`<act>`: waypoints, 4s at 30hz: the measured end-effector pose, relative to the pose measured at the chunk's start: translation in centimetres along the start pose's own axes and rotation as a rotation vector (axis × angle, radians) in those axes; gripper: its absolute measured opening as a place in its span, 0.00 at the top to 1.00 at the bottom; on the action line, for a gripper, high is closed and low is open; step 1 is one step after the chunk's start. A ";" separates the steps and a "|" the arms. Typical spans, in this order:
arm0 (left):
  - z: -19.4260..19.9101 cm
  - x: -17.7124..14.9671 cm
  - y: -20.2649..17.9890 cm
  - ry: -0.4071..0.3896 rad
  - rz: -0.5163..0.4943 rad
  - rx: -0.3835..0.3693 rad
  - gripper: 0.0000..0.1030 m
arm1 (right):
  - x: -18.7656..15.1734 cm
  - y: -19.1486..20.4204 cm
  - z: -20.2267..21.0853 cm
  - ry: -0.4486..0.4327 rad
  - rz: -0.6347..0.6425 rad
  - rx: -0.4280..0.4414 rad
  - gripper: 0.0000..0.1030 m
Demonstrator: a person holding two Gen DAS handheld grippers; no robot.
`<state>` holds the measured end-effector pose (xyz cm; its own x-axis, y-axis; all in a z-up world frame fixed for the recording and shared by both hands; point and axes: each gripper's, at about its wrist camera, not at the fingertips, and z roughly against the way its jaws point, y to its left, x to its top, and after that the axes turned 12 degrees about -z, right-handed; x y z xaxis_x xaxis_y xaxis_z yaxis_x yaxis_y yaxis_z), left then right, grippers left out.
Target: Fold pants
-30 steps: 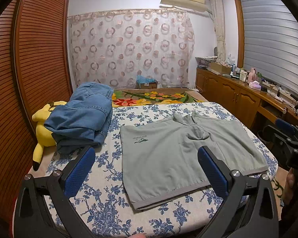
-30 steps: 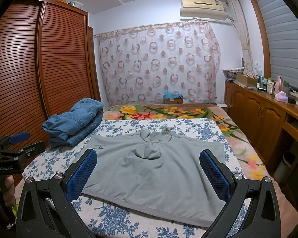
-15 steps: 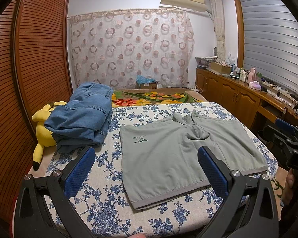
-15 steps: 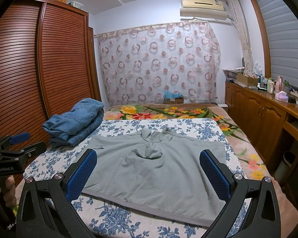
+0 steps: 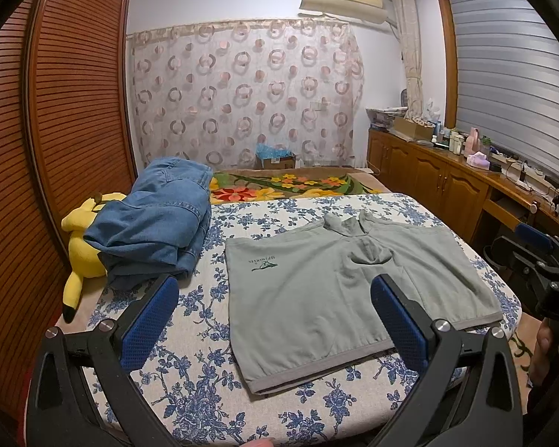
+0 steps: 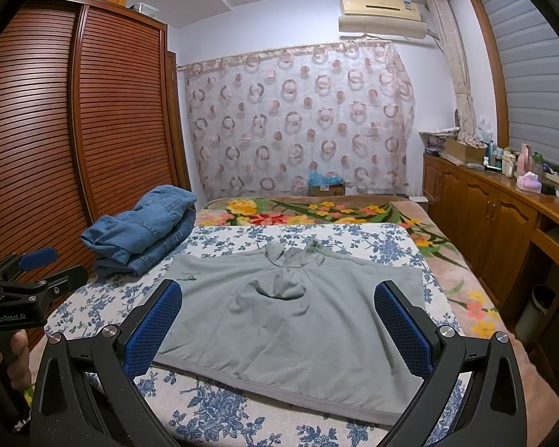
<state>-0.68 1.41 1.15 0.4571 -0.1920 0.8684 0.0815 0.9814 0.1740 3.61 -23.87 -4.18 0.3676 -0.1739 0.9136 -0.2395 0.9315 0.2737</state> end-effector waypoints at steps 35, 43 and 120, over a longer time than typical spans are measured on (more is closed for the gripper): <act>0.2 0.5 -0.6 0.018 -0.004 0.002 0.00 | 0.0 -0.2 -0.3 0.001 -0.009 -0.005 0.00; -3.2 -0.7 -1.6 0.083 -0.038 -0.034 0.00 | 0.2 -0.6 -0.6 0.009 0.010 -0.007 0.00; -11.3 -4.7 0.6 0.283 -0.041 -0.269 0.00 | 7.2 -4.0 -2.4 0.273 -0.017 -0.119 0.57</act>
<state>7.27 2.97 -8.04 0.6715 -0.2581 0.6946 0.3169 0.9474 0.0457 9.36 -28.09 0.60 0.6030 -0.1124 0.7898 -0.1303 0.9628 0.2365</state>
